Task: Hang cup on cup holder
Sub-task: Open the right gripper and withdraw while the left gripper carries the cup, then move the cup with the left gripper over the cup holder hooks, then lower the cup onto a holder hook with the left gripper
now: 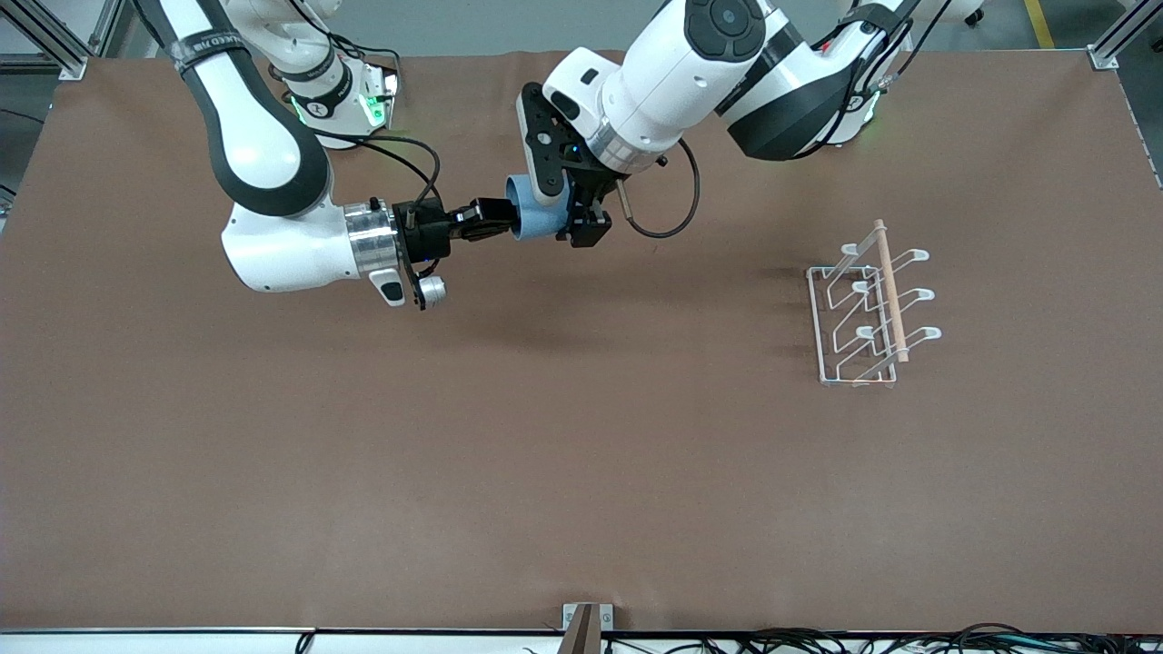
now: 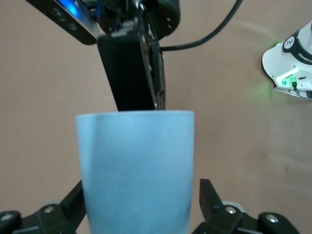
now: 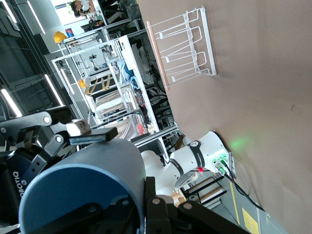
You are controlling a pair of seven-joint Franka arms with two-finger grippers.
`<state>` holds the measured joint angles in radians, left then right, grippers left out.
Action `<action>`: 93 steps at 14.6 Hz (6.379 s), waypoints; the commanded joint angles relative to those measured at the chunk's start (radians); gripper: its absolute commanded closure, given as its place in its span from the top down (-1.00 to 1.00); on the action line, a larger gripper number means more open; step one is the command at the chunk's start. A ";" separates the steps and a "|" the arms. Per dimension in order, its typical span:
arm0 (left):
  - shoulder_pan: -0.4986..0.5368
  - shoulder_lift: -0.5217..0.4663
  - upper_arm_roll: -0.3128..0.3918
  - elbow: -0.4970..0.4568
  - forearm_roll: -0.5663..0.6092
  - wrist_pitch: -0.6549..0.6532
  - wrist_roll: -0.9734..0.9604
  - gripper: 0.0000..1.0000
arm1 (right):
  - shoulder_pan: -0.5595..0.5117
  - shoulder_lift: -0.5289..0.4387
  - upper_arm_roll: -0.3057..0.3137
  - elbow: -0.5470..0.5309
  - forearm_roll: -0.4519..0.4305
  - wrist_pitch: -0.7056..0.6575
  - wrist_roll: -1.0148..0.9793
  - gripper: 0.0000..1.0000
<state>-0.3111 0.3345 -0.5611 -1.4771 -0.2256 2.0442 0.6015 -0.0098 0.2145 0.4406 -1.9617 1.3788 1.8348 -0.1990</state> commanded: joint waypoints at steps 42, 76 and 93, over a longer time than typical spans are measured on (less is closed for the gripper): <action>0.129 -0.077 -0.008 -0.052 1.012 -0.780 0.331 -1.00 | -0.068 -0.168 -0.491 0.483 -1.403 -0.293 0.292 1.00; 0.124 0.327 0.072 -0.321 1.519 -0.788 0.202 -0.98 | -0.062 -0.199 -0.462 0.498 -1.416 -0.296 0.280 1.00; 0.129 0.334 0.072 -0.238 1.387 -0.754 0.115 -0.66 | -0.012 -0.199 -0.520 0.498 -1.413 -0.293 0.282 1.00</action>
<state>-0.1845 0.6594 -0.4893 -1.7736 1.2129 1.2902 0.7296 -0.0343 0.0244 -0.0740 -1.4542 -0.0213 1.5403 0.0898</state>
